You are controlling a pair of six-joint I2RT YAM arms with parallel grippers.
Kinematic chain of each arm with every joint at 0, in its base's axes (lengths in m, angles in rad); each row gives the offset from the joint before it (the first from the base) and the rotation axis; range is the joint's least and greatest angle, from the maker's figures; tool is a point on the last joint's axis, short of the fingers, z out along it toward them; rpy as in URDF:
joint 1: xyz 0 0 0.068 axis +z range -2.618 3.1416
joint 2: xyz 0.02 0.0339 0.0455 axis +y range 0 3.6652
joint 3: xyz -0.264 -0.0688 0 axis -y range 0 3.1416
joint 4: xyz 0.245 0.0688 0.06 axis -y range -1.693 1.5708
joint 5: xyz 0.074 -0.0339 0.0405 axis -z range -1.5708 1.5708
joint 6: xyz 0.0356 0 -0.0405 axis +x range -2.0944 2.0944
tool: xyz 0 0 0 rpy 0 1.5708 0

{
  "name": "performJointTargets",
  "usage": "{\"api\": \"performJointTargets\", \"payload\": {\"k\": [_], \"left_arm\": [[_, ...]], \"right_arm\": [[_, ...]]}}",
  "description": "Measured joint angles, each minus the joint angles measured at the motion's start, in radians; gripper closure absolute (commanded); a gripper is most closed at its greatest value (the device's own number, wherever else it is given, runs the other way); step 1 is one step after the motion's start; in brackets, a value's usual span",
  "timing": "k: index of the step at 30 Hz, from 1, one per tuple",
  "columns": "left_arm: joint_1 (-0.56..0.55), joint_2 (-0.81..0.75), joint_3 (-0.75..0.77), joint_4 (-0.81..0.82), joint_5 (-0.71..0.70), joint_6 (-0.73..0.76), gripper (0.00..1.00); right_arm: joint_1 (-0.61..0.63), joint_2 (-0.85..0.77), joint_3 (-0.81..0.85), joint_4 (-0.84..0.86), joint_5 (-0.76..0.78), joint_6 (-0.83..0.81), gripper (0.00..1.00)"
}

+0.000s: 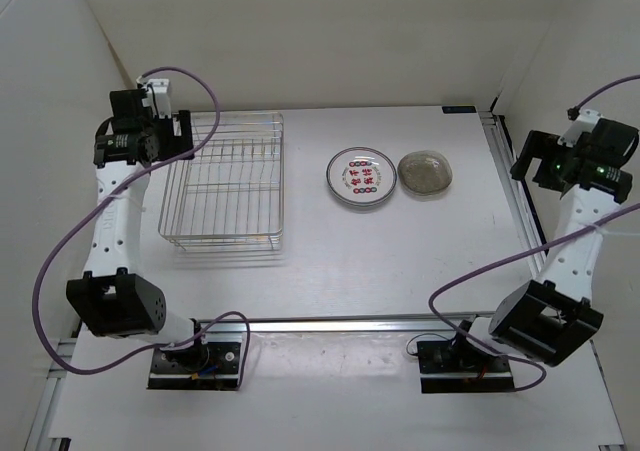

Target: Unload the plates from the dish rack

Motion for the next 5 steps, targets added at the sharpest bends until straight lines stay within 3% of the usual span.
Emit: {"api": "performJointTargets", "payload": {"k": [5], "left_arm": [[0.04,0.009,0.0,0.015,0.019,-0.014,0.0]], "right_arm": [[0.003,-0.038,-0.064,-0.018,-0.001,-0.011,0.0]]}}
